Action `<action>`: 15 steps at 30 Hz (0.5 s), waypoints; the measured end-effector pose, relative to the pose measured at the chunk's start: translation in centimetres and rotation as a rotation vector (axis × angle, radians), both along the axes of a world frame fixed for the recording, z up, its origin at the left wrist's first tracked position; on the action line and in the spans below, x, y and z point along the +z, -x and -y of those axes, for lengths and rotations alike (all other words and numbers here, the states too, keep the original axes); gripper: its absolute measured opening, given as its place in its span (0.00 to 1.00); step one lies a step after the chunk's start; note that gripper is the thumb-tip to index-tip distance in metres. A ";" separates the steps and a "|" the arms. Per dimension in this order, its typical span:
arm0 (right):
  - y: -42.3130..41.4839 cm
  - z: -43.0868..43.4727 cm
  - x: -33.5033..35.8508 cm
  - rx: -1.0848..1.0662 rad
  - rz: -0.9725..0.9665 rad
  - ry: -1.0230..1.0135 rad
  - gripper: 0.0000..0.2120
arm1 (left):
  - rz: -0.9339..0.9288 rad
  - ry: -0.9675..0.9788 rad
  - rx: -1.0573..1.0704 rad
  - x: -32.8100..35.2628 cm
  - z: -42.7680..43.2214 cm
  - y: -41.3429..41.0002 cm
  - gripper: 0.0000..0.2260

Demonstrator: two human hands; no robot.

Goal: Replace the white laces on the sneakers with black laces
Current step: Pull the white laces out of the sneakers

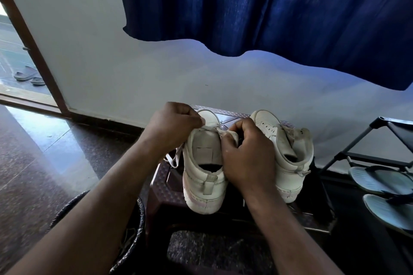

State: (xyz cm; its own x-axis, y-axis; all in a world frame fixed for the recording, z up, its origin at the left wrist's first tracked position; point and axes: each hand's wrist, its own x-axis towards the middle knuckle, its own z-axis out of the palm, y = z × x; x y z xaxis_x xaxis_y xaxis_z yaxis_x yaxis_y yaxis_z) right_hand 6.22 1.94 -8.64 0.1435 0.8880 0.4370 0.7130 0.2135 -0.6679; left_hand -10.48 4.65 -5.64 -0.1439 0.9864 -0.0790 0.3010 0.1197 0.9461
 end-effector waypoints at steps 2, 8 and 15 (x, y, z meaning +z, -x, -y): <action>0.0 0.1 0.0 -0.014 0.007 -0.007 0.03 | -0.204 -0.052 0.062 0.3 0.1 -0.3 0.04; 0.1 0.0 -0.1 -0.013 0.008 -0.019 0.04 | 0.290 -0.249 -0.001 0.8 0.2 -0.5 0.07; 0.5 0.2 -0.2 -0.042 0.011 -0.051 0.03 | -0.491 -0.216 -0.018 0.2 -0.6 1.6 0.06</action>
State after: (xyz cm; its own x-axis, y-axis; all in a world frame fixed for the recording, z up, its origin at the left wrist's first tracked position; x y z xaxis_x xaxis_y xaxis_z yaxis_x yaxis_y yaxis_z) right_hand 5.76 1.76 -8.80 0.1750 0.8579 0.4831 0.7296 0.2165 -0.6487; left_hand -12.06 5.21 -5.46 -0.0955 0.9754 0.1988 0.7146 -0.0718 0.6958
